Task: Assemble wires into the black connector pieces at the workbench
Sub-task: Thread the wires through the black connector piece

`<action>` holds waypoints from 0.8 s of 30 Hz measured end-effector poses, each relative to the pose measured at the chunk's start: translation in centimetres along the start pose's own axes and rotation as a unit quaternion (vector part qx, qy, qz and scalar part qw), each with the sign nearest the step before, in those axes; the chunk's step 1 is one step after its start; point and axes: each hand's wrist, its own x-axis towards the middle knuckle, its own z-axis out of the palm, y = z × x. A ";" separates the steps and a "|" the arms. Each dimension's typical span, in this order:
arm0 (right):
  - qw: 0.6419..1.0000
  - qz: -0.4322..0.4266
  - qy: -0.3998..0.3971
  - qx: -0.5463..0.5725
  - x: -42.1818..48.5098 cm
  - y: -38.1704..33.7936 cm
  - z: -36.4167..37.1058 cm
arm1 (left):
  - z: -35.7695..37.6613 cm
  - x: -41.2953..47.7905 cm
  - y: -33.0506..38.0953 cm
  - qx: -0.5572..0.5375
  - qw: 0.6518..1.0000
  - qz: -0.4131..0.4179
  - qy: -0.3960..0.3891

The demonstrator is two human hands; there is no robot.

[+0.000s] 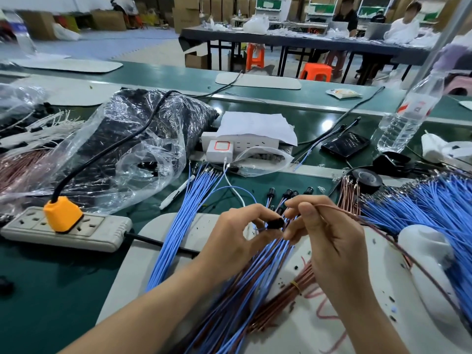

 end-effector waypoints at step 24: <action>0.987 0.128 -0.082 -0.043 0.0 0.7 -0.1 | -0.2 -0.1 0.4 0.018 1.000 -0.002 0.014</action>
